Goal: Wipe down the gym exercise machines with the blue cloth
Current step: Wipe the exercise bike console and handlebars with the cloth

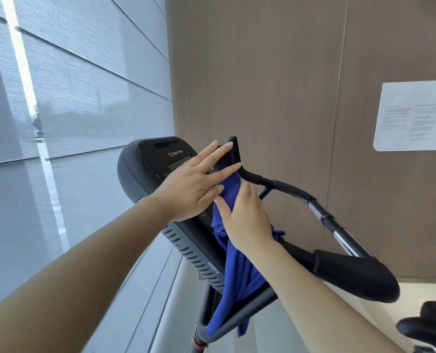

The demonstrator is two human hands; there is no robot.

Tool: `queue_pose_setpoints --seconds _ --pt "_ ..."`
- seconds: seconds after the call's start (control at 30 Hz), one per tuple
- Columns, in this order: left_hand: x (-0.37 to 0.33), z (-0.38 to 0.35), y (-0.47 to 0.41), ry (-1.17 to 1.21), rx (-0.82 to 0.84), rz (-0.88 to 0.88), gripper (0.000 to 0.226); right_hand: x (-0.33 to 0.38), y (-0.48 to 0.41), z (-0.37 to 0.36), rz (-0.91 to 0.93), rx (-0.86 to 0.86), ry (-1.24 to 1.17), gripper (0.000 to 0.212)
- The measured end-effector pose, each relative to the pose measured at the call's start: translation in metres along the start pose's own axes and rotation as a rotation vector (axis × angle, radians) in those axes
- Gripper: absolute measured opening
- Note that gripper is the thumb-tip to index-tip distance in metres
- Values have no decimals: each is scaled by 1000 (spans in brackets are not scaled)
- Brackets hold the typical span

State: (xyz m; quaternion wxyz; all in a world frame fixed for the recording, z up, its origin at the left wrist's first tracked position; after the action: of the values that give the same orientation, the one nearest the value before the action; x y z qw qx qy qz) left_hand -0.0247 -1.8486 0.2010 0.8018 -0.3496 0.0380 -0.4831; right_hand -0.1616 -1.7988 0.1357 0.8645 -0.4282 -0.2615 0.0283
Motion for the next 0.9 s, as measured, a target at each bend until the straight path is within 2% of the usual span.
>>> queue_pose_setpoints --seconds 0.2,0.37,0.5,0.6,0.67,0.9 --pt "-6 -3 -1 -40 -10 52 47 -8 20 6 123 14 347 57" --pt "-12 -1 -1 -90 -26 84 57 -25 45 27 229 160 556 58" --pt "-22 -8 0 -169 12 94 67 -28 42 38 220 264 515 61" --pt "-28 -18 3 -213 38 96 70 -19 26 30 114 348 393 76" --pt "-30 -24 5 -206 22 107 68 -17 26 23 90 304 378 78" --pt "-33 -27 10 -210 -35 105 75 -29 48 19 240 97 514 67"
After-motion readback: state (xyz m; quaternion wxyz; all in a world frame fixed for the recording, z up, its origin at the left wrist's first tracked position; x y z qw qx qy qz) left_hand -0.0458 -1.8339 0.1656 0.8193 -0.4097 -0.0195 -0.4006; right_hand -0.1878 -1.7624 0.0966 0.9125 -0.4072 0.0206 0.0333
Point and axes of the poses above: each hand's wrist, its own y-axis away from the middle knuckle, its own z-axis out of the back of the hand, x = y × z, the point moved 1 cm from there along -y, towards the middle knuckle, and after that the axes turned 3 degrees about z, right-handed, at the moved point
